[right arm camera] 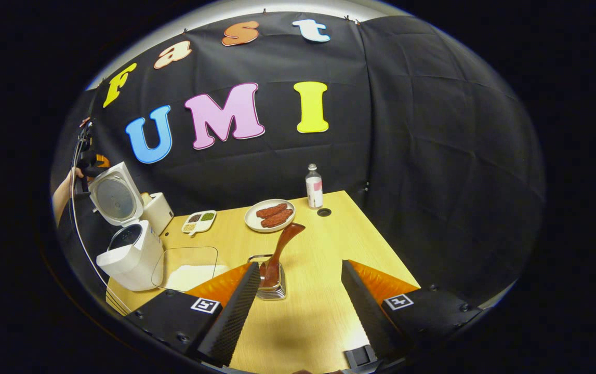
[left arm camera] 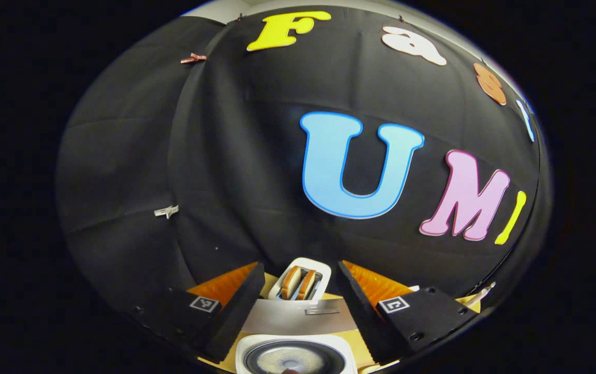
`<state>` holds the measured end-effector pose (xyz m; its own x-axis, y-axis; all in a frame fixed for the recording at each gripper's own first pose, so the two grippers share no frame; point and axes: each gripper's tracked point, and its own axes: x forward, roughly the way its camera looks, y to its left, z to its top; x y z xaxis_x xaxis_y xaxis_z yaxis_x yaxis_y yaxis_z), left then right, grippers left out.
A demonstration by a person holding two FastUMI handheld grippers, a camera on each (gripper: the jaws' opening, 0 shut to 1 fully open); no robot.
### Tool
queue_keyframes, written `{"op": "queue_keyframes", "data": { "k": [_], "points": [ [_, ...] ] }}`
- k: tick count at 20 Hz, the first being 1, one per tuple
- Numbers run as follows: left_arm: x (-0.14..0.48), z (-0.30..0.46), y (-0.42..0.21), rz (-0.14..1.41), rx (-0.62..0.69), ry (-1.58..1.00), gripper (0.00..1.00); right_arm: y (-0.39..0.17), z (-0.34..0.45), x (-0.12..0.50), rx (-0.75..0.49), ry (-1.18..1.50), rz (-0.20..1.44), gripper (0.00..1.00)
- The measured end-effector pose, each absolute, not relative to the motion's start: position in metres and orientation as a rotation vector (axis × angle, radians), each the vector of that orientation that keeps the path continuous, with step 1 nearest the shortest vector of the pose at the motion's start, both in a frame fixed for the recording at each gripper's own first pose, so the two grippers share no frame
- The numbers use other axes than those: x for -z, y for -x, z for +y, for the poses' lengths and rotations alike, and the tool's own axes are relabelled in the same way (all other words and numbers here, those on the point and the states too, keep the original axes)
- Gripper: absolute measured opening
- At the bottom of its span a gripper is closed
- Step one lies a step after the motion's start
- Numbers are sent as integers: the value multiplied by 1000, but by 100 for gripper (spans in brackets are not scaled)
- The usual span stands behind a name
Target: Close the left gripper, press the button to open the rice cooker; take a wooden spoon from the chopstick holder with the right hand, scoop a spoonful of rice and pour it into the rice cooker, then put the wooden spoon back into the chopstick holder.
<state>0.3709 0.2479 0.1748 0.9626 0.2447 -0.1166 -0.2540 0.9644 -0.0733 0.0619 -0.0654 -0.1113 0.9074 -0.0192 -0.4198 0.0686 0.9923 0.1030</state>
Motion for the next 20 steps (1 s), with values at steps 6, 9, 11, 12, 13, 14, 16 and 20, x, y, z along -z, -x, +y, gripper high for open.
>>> {"op": "queue_keyframes", "data": {
  "k": [6, 9, 11, 12, 13, 14, 16, 20],
  "points": [
    [-155, 237, -348, 236, -233, 23, 98, -61, -31, 114, -21, -104, 410, 99],
    [-137, 222, -321, 272, -184, 7, 99, -54, -5, 122, -81, -146, 421, 99],
    [-108, 214, -301, 334, -162, 31, 99, -48, 13, 127, -134, -148, 434, 98],
    [-89, 210, -291, 380, -158, 34, 99, -45, 21, 129, -160, -141, 439, 99],
    [-69, 207, -284, 411, -163, 19, 99, -42, 28, 130, -185, -135, 439, 99],
    [-50, 206, -276, 436, -169, -5, 98, -38, 33, 130, -206, -130, 438, 99],
    [-17, 198, -258, 455, -180, -33, 98, -29, 41, 135, -240, -118, 448, 98],
    [29, 182, -243, 460, -204, 23, 98, -14, 42, 150, -261, -102, 489, 99]
  ]
}}
